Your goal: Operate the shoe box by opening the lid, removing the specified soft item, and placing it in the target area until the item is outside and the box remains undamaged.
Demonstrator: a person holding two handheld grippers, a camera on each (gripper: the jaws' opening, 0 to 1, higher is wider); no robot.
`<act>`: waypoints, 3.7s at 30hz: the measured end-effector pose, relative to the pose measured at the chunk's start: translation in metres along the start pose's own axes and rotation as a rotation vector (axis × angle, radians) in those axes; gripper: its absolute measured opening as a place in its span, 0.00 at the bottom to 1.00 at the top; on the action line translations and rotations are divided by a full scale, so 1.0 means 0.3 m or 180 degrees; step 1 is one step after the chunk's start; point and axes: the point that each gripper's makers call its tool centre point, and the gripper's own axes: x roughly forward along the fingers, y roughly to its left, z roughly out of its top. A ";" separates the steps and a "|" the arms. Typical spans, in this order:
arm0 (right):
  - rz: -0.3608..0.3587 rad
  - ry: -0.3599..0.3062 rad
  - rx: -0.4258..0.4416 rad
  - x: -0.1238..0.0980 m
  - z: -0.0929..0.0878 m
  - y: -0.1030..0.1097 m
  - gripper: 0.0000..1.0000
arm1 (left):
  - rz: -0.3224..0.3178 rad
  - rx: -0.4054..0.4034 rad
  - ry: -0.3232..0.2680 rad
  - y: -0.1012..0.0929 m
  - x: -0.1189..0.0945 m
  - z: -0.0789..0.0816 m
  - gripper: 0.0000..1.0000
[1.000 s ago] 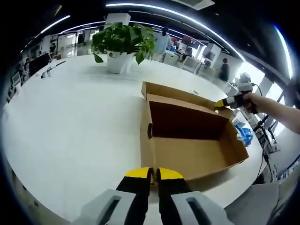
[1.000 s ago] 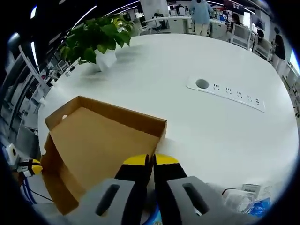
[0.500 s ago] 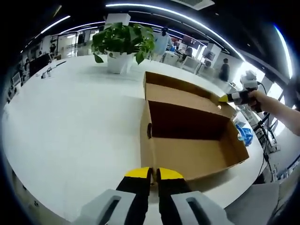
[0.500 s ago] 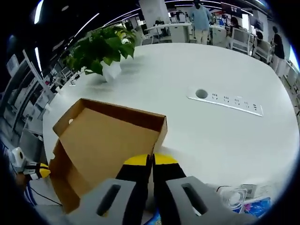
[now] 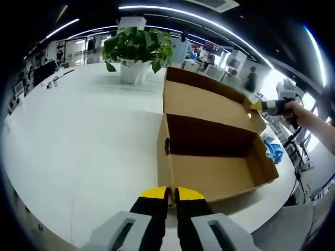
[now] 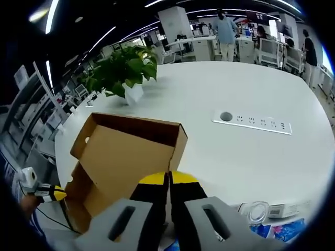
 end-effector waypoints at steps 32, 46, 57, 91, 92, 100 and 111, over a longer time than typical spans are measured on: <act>0.0229 -0.0466 -0.0224 -0.202 -0.019 0.120 0.00 | 0.0011 0.0015 -0.0082 -0.007 -0.005 0.002 0.04; 0.0225 -0.0557 -0.0357 -0.264 -0.074 0.164 0.00 | 0.0048 0.0142 -0.0061 -0.012 -0.006 0.002 0.05; 0.0204 -0.0668 -0.0377 -0.300 -0.128 0.185 0.00 | 0.0119 0.0255 -0.0025 -0.013 -0.008 0.001 0.05; 0.0159 -0.0827 -0.0758 -0.347 -0.277 0.233 0.04 | 0.0101 0.0693 -0.0587 -0.050 -0.132 0.231 0.19; 0.0176 -0.0841 -0.0762 -0.350 -0.278 0.236 0.04 | 0.0098 0.0724 -0.0606 -0.055 -0.137 0.239 0.19; 0.0274 -0.0883 -0.0943 -0.368 -0.314 0.262 0.09 | 0.0025 0.1005 -0.0619 -0.098 -0.150 0.261 0.23; 0.0393 -0.0839 -0.1222 -0.379 -0.390 0.300 0.14 | -0.0021 0.1166 -0.0537 -0.094 -0.154 0.204 0.24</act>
